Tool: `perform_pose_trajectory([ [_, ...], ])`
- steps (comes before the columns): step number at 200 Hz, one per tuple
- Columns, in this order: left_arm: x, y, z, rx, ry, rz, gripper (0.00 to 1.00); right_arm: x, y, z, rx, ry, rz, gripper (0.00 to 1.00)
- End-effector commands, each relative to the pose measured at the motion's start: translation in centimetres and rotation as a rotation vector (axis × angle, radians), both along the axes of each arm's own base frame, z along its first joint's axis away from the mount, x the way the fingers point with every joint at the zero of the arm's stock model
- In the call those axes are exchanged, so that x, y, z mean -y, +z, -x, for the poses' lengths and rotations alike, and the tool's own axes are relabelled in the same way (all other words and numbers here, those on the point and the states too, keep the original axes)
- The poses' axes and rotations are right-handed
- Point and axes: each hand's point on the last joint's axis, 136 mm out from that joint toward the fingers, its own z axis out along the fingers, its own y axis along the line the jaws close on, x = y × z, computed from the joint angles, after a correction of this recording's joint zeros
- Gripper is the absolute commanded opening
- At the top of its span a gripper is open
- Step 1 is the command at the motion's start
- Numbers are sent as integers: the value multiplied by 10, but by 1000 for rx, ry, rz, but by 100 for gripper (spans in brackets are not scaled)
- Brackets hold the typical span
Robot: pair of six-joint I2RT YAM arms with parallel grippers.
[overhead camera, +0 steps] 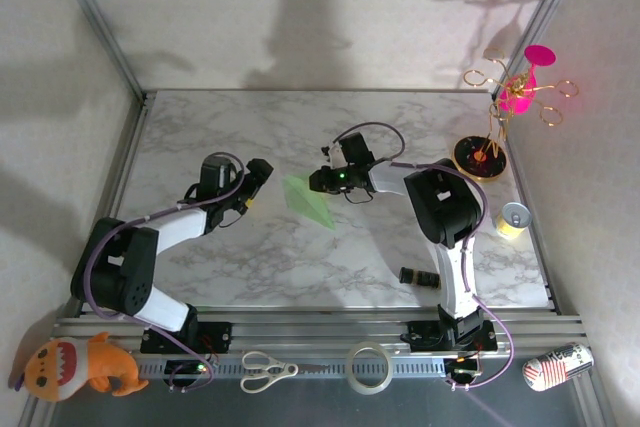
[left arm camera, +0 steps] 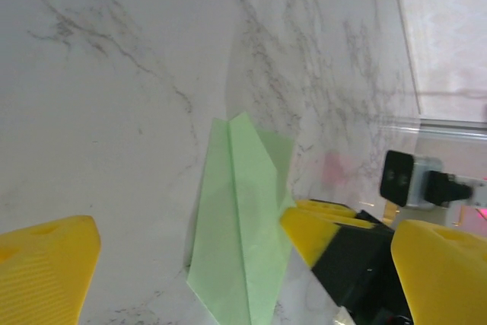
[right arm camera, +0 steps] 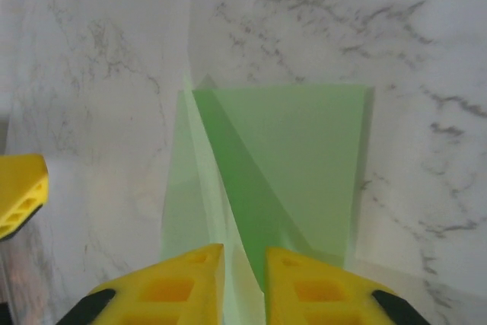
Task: Fold a paper plane with a square sheet of paper (pick it up from the middle)
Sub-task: Pick up the paper from the center of the table, then turn over the paper at the center of the table.
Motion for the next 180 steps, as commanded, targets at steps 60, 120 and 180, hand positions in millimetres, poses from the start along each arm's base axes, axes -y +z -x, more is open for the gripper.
perform_pose_trajectory([
  [60,12,81,7,344,-93,123,100,-10,86,-3,140,19,-224,2],
  [120,67,121,22,507,-301,239,97,-13,167,10,122,-10,-452,2],
  [180,105,138,24,586,-423,272,79,-13,205,27,42,8,-603,3],
])
